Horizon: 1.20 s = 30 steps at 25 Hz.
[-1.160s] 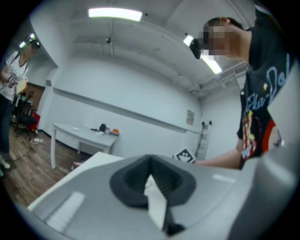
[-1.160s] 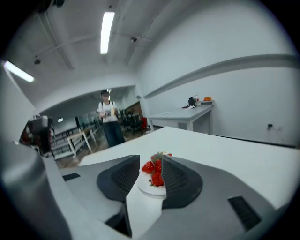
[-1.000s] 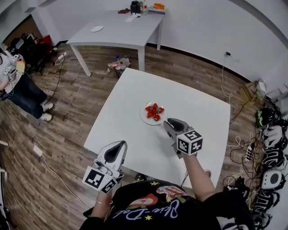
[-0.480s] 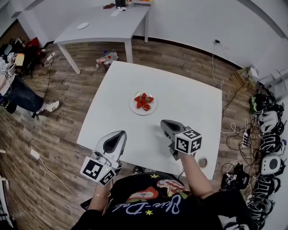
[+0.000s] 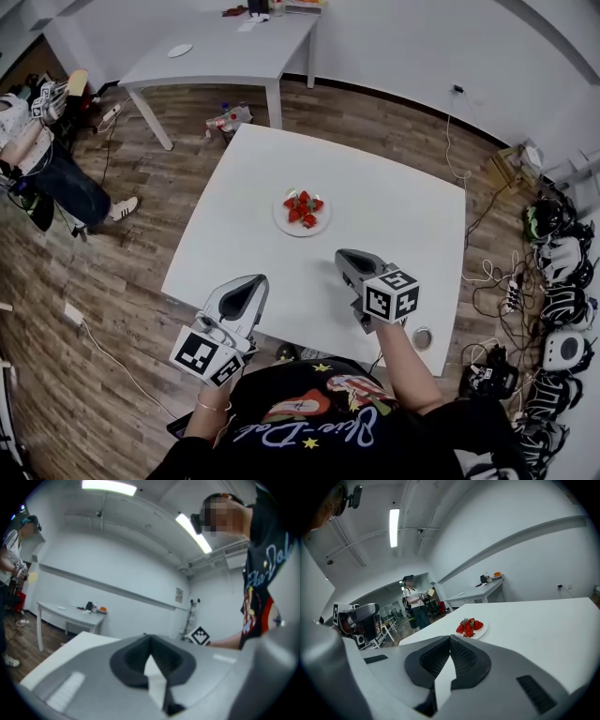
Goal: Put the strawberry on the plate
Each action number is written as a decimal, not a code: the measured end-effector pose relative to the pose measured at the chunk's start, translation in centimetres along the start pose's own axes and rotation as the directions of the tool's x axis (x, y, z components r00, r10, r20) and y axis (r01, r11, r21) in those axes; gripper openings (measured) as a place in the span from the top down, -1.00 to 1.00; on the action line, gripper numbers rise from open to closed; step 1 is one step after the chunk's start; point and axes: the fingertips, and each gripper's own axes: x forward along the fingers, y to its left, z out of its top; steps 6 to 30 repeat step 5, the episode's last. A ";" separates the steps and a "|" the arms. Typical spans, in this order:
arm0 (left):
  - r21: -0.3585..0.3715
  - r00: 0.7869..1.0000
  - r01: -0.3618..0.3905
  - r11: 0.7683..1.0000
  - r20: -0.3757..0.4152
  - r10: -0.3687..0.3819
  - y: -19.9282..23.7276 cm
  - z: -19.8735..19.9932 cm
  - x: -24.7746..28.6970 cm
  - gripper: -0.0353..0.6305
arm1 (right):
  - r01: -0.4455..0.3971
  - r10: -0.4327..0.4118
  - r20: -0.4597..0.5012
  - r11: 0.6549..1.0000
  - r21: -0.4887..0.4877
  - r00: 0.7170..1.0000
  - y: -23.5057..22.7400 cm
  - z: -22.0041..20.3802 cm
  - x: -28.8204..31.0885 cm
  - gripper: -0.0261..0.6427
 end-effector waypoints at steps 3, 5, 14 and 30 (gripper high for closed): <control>0.007 1.000 -0.012 1.000 -0.011 0.013 0.0 -0.2 -0.3 0.93 | 0.005 -0.005 0.001 1.000 -0.001 1.000 -0.2 0.0 0.1 0.87; 0.005 1.000 -0.018 1.000 -0.018 0.018 0.0 -0.4 -0.5 0.93 | 0.006 -0.006 0.002 1.000 0.000 1.000 -0.2 -0.1 0.0 0.87; 0.005 1.000 -0.018 1.000 -0.018 0.018 0.0 -0.4 -0.5 0.93 | 0.006 -0.006 0.002 1.000 0.000 1.000 -0.2 -0.1 0.0 0.87; 0.005 1.000 -0.018 1.000 -0.018 0.018 0.0 -0.4 -0.5 0.93 | 0.006 -0.006 0.002 1.000 0.000 1.000 -0.2 -0.1 0.0 0.87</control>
